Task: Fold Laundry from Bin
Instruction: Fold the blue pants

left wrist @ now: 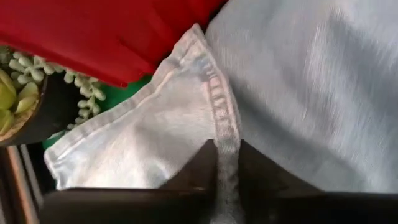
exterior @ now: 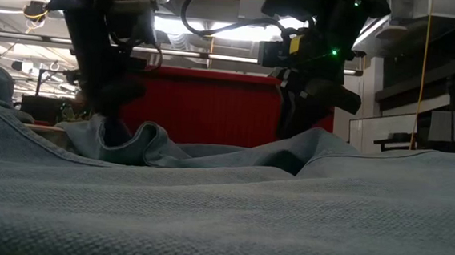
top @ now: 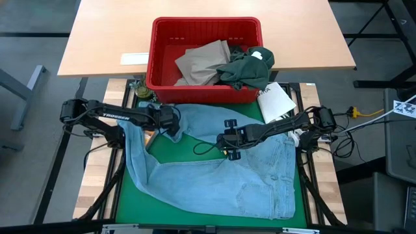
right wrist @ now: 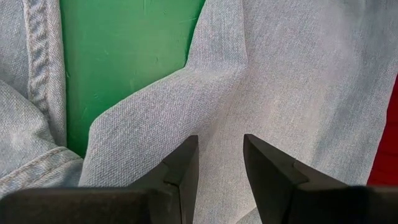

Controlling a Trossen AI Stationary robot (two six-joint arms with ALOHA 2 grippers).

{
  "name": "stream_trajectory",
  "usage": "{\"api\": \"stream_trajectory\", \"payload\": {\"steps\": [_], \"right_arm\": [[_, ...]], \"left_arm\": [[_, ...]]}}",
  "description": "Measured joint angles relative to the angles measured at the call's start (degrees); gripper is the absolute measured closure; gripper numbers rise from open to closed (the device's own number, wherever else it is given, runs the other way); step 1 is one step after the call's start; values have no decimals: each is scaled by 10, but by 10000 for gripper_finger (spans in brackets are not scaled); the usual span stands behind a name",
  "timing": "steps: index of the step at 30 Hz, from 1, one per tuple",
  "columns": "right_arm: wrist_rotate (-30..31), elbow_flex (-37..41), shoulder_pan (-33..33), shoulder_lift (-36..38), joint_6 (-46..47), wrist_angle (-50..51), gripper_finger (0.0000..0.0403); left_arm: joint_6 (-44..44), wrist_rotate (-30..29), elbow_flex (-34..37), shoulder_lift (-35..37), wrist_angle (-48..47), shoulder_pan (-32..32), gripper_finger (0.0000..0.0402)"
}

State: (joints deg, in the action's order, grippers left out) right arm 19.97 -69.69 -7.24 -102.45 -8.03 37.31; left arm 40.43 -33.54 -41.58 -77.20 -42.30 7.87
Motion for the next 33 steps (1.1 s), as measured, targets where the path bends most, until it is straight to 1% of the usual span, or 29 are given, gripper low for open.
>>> {"api": "stream_trajectory", "payload": {"steps": [1, 2, 5, 10, 13, 15, 17, 21, 24, 26, 29, 33], "right_arm": [[0, 0, 0, 0, 0, 0, 276], [0, 0, 0, 0, 0, -2, 276], [0, 0, 0, 0, 0, -11, 276], [0, 0, 1, 0, 0, -37, 276], [7, 0, 1, 0, -4, -66, 276], [21, 0, 1, 0, -35, -98, 276], [37, 0, 1, 0, -89, -140, 276], [56, 0, 1, 0, -199, -252, 276], [63, 0, 7, 0, -270, -337, 276], [63, 0, 17, 0, -302, -376, 276], [51, 0, 39, 0, -317, -405, 276], [19, 0, 66, 0, -300, -408, 276]], "left_arm": [[3, 0, 0, 2, -7, -5, 386], [8, -1, 0, 4, -14, -11, 390], [23, -6, -5, 14, -44, -32, 389], [60, -38, -36, 48, -104, -78, 396], [60, -47, -51, 74, -105, -108, 396], [60, -48, -55, 86, -100, -127, 396], [58, -48, -55, 96, -96, -146, 396], [57, -48, -55, 99, -93, -180, 396], [57, -50, -55, 99, -84, -201, 396], [55, -54, -55, 99, -77, -213, 396], [55, -76, -55, 99, -71, -228, 396], [55, -102, -55, 99, -69, -245, 396]]}}
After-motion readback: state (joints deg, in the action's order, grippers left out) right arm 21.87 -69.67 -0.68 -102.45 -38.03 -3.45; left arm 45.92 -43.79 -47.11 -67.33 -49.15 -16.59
